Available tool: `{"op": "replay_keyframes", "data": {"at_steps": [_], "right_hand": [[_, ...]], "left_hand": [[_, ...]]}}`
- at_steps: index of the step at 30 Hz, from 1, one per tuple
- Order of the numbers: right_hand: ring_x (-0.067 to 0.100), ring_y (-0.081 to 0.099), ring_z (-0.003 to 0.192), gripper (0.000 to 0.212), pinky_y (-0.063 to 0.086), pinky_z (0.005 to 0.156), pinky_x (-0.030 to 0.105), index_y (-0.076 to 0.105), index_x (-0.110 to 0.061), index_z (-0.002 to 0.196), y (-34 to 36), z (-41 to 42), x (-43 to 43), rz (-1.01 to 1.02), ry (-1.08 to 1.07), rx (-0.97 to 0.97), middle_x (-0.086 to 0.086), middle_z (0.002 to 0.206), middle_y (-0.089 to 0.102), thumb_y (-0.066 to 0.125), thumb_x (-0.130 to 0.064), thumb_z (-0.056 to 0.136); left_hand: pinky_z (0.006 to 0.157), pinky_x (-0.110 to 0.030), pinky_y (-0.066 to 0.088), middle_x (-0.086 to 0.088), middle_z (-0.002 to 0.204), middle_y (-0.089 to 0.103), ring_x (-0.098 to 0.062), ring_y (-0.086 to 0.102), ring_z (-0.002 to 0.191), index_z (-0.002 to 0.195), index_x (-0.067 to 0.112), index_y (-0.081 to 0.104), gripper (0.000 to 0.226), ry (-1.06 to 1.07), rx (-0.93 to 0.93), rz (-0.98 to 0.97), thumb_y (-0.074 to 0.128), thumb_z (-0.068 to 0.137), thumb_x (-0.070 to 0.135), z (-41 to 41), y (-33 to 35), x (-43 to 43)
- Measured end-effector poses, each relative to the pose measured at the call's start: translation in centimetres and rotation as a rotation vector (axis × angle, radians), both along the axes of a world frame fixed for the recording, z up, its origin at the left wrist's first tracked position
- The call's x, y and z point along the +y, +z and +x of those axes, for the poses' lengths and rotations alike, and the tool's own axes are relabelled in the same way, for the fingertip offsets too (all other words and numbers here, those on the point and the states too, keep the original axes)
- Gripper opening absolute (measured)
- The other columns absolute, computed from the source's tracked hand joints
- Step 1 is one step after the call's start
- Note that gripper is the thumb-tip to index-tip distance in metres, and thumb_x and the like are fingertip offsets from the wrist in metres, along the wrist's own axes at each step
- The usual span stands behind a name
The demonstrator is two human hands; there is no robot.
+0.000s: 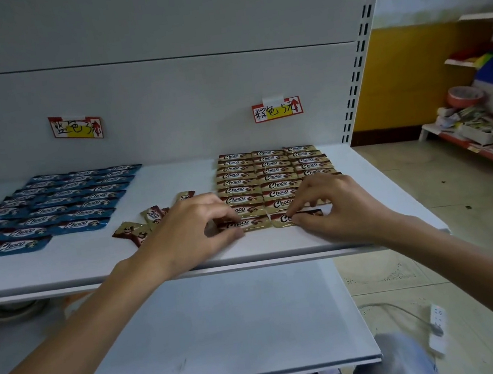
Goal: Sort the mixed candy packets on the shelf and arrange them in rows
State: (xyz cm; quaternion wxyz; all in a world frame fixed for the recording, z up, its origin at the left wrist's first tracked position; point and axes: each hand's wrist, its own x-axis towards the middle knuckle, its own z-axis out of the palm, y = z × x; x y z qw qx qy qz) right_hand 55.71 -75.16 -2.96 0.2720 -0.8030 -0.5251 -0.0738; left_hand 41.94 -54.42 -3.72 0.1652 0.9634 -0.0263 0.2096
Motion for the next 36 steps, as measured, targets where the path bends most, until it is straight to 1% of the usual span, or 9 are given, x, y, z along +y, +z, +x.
{"op": "replay_keyframes", "data": {"at_steps": [4, 8, 16, 19, 22, 25, 28, 31, 36], "right_hand": [[0.002, 0.051, 0.082, 0.008, 0.035, 0.067, 0.005, 0.075, -0.023, 0.087, -0.1, 0.3, 0.2, 0.014, 0.002, -0.014, -0.008, 0.088, 0.064, 0.07, -0.022, 0.081], [0.002, 0.053, 0.081, 0.008, 0.035, 0.068, 0.003, 0.075, -0.022, 0.087, -0.1, 0.4, 0.2, 0.031, 0.017, -0.012, -0.008, 0.086, 0.066, 0.07, -0.019, 0.08], [0.001, 0.053, 0.085, 0.009, 0.037, 0.073, 0.006, 0.075, -0.022, 0.088, -0.1, 0.5, 0.4, 0.011, 0.01, -0.018, -0.008, 0.089, 0.066, 0.07, -0.022, 0.081], [0.0, 0.053, 0.081, 0.01, 0.041, 0.073, 0.013, 0.075, -0.021, 0.09, 0.0, 0.3, 0.5, 0.025, -0.002, -0.008, -0.009, 0.089, 0.065, 0.068, -0.022, 0.083], [0.001, 0.054, 0.074, 0.009, 0.04, 0.067, 0.011, 0.074, -0.018, 0.089, 0.4, 0.1, 1.3, 0.082, 0.008, -0.023, -0.006, 0.088, 0.065, 0.067, -0.018, 0.083], [-0.003, 0.054, 0.072, 0.01, 0.042, 0.067, 0.007, 0.073, -0.015, 0.092, 1.1, -0.3, 3.4, 0.098, 0.074, -0.005, -0.007, 0.088, 0.064, 0.066, -0.014, 0.085], [-0.003, 0.056, 0.073, 0.014, 0.045, 0.071, 0.006, 0.072, -0.011, 0.097, 1.5, -0.9, 6.5, 0.09, 0.156, -0.001, -0.001, 0.093, 0.069, 0.066, -0.012, 0.084], [-0.003, 0.057, 0.081, 0.023, 0.04, 0.073, -0.002, 0.069, -0.01, 0.107, 1.7, -1.5, 9.6, 0.025, 0.218, -0.001, -0.001, 0.102, 0.07, 0.065, -0.009, 0.085], [0.0, 0.058, 0.095, 0.033, 0.041, 0.075, 0.003, 0.061, -0.018, 0.121, 1.8, -1.7, 14.2, -0.164, 0.245, -0.02, -0.003, 0.118, 0.065, 0.062, -0.017, 0.088]], "left_hand": [[0.08, -0.026, 0.043, 0.012, 0.095, 0.064, -0.006, 0.055, 0.089, 0.098, 0.027, 0.072, 0.026, -0.014, -0.012, -0.002, 0.067, 0.08, 0.045, 0.5, 0.0, 0.0], [0.081, -0.03, 0.046, 0.016, 0.095, 0.063, -0.004, 0.055, 0.091, 0.096, 0.032, 0.072, 0.044, -0.014, 0.01, -0.011, 0.048, 0.075, 0.061, 0.5, 0.2, 0.3], [0.083, -0.033, 0.048, 0.016, 0.096, 0.062, -0.004, 0.054, 0.092, 0.097, 0.031, 0.071, 0.035, -0.006, 0.014, -0.009, 0.052, 0.078, 0.053, 0.5, 0.2, 0.2], [0.08, -0.029, 0.046, 0.016, 0.095, 0.061, -0.003, 0.055, 0.09, 0.097, 0.029, 0.071, 0.045, -0.019, -0.013, -0.031, 0.045, 0.076, 0.059, 0.5, 0.2, 0.4], [0.072, -0.015, 0.039, 0.017, 0.092, 0.06, 0.002, 0.054, 0.085, 0.097, 0.028, 0.069, 0.044, 0.013, -0.056, -0.059, 0.043, 0.078, 0.058, -0.1, 1.0, 1.2], [0.074, -0.01, 0.036, 0.024, 0.091, 0.056, 0.007, 0.053, 0.087, 0.096, 0.032, 0.066, 0.037, 0.081, -0.063, -0.064, 0.042, 0.079, 0.055, -1.4, 1.8, 3.2], [0.074, -0.012, 0.033, 0.025, 0.097, 0.054, 0.01, 0.05, 0.092, 0.101, 0.035, 0.059, 0.015, 0.157, -0.027, -0.123, 0.058, 0.086, 0.037, -3.0, 2.0, 5.5], [0.075, -0.012, 0.036, 0.021, 0.103, 0.056, 0.007, 0.05, 0.095, 0.109, 0.031, 0.059, 0.026, 0.234, 0.025, -0.175, 0.064, 0.085, 0.02, -4.2, 1.8, 7.2], [0.079, -0.017, 0.04, 0.012, 0.12, 0.057, -0.002, 0.051, 0.099, 0.123, 0.026, 0.056, 0.037, 0.323, 0.175, -0.144, 0.063, 0.086, 0.024, -3.6, 1.5, 9.0]]}}
